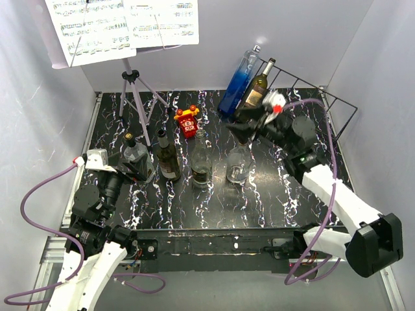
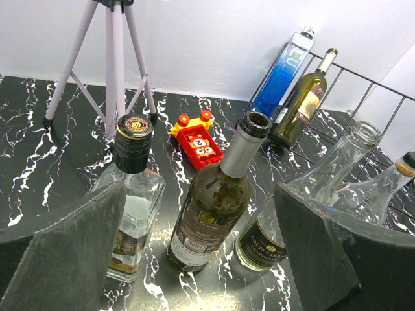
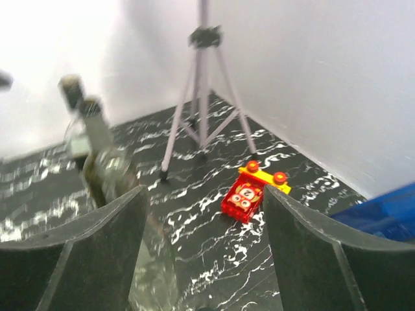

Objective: Take the wine bottle off the wine rack

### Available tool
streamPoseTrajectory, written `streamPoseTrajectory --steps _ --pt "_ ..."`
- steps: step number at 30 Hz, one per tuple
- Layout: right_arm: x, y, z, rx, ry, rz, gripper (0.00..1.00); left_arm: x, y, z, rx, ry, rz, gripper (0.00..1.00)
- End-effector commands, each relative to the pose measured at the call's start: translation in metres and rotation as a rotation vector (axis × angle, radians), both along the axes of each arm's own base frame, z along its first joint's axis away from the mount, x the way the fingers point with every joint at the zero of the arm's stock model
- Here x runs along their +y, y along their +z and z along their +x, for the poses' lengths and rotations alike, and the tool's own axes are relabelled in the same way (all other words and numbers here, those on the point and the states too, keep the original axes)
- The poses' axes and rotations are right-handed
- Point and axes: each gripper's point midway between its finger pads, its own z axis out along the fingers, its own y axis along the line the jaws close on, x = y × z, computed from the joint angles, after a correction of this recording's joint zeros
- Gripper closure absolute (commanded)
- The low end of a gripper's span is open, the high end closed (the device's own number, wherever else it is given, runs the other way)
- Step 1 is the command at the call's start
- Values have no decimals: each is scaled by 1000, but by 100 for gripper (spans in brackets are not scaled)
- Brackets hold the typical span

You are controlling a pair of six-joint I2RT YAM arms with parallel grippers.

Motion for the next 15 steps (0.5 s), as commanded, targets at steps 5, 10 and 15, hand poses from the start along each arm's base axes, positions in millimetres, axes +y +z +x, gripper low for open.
streamPoseTrajectory --steps 5,10,15 --pt "-64 43 76 360 -580 144 23 -3 4 -2 -14 -19 9 2" --pt "-98 33 113 406 -857 154 24 -2 5 -3 -17 -16 8 2" --pt "-102 29 155 432 -967 129 23 -3 6 -4 -23 -23 5 2"
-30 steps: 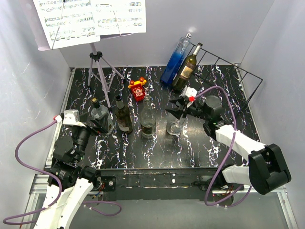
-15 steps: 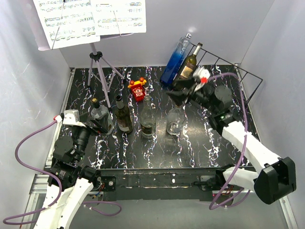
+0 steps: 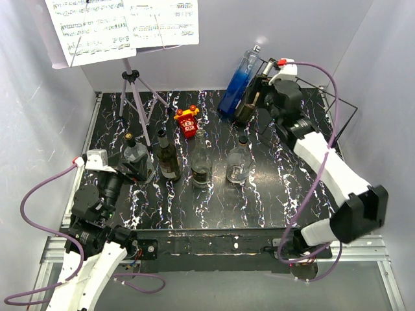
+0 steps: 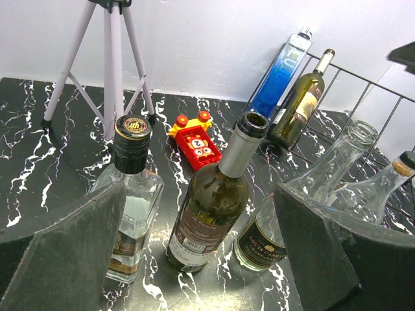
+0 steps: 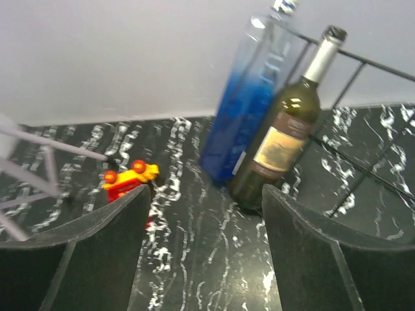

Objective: Take the wine bottle off the wine rack

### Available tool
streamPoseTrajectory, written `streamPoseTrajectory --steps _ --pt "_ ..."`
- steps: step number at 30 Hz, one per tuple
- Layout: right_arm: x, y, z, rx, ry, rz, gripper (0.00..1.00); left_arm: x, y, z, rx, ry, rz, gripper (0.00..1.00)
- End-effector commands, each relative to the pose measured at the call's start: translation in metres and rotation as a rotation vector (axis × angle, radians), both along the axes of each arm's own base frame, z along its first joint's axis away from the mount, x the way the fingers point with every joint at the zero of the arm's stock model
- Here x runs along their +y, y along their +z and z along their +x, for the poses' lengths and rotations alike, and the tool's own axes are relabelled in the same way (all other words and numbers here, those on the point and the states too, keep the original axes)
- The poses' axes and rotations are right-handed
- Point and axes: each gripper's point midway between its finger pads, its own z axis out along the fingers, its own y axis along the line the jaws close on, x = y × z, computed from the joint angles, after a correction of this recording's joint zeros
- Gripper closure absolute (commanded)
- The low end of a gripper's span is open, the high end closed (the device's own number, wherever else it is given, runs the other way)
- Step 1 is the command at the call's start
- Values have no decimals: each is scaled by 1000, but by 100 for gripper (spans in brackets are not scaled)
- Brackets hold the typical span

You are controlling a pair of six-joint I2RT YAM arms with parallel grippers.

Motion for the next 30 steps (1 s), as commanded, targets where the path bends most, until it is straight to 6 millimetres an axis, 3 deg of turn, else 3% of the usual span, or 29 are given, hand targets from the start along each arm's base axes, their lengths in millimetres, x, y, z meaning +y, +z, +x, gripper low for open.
streamPoseTrajectory --steps 1,5,13,20,30 --pt "-26 13 37 28 -199 -2 22 -2 6 -4 -23 -20 4 2" --pt "-32 14 80 72 -243 8 23 -1 8 -6 -31 -20 0 2" --pt "-57 -10 160 201 -300 85 29 0 10 -8 -42 -17 -4 2" --pt "-74 -22 203 131 -285 205 36 0 10 -8 -40 -17 -4 2" --pt "-74 -76 246 138 -225 240 37 -3 7 -6 -30 -28 1 2"
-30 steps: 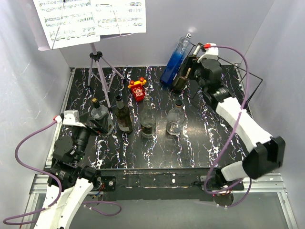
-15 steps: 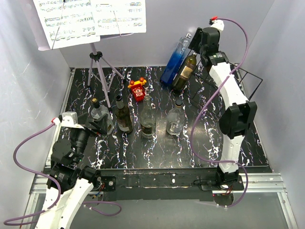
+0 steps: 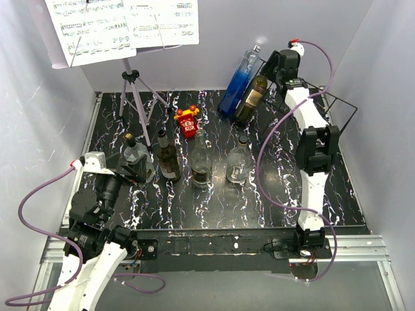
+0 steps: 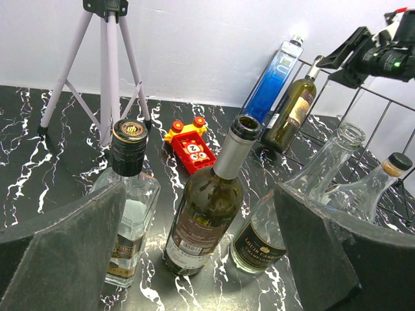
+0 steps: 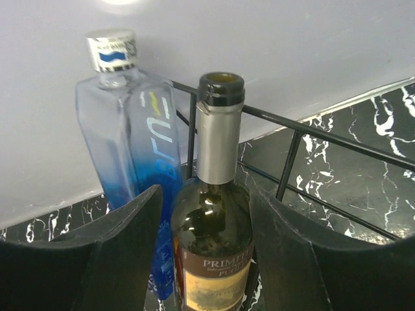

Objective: Take the wine bottle off the wine rack

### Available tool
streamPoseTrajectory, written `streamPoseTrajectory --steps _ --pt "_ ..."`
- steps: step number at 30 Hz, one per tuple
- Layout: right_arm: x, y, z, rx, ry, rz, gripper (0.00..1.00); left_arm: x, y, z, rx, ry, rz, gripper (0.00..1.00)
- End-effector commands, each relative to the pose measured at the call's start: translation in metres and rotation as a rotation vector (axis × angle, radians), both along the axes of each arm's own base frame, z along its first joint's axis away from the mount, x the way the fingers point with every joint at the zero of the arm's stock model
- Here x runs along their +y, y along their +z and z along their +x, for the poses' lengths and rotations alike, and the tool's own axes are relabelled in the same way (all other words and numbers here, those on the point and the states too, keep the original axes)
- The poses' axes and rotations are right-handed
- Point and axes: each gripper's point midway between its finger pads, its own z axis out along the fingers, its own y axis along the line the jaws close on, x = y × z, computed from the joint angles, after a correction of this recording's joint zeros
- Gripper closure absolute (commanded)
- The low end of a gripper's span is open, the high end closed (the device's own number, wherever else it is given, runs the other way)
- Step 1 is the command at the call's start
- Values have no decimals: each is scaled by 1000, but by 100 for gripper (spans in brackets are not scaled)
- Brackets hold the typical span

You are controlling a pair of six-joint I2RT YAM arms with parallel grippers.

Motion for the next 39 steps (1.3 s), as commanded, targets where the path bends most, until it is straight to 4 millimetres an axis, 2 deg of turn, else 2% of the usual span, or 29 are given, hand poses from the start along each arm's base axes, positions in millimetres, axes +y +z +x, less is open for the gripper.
streamPoseTrajectory --steps 1,9,12,18,25,32,39 --pt "5 22 22 -120 30 56 37 -4 0 2 4 -16 11 2" --pt "12 6 48 -174 51 80 37 -4 -4 5 21 -14 20 2" --pt "10 5 54 -205 43 82 37 -5 -5 7 29 -14 25 2" --pt "3 -8 65 -214 31 91 37 -5 -8 9 40 -11 30 2" --pt "2 -17 69 -223 49 128 38 -5 -9 11 46 -8 33 2" --pt "7 -20 70 -236 89 137 50 -5 -9 12 48 -6 32 2" --pt "11 -23 69 -231 113 141 44 -5 -8 11 45 -6 31 2"
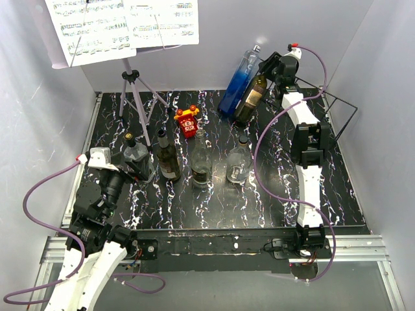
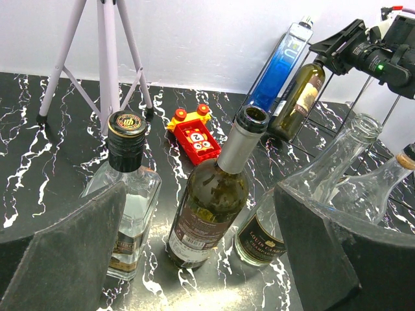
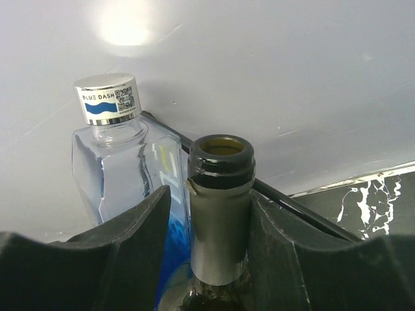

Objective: Take the wine bottle off the wine rack

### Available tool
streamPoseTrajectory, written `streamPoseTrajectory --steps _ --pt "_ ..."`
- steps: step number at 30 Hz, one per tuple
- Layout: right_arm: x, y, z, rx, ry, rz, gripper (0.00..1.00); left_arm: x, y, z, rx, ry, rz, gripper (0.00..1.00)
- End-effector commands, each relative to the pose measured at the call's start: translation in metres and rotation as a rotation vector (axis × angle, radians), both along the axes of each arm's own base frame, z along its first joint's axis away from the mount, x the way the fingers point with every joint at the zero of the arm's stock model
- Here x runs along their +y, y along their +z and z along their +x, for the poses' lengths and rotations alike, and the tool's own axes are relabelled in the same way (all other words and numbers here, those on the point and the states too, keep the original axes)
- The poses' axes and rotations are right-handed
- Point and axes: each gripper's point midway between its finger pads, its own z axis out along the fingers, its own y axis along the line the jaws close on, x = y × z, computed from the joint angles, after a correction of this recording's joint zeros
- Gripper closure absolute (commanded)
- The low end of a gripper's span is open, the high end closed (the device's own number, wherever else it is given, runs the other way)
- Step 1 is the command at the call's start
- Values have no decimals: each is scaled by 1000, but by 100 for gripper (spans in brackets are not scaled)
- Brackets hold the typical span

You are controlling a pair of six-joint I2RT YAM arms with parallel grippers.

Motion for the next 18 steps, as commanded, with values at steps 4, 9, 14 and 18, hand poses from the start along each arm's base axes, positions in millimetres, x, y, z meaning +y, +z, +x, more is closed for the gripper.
streamPoseTrajectory --steps 4,9,14,18 --pt "9 7 3 -50 56 9 43 -1 3 1 -6 -3 11 2" --pt "8 8 2 -61 56 -5 47 -1 3 1 -6 -3 8 2" --pt "16 19 -1 -113 109 -31 76 0 2 1 -5 -1 11 2" --pt "18 47 -10 -219 133 -52 99 -1 2 1 -3 -1 12 2"
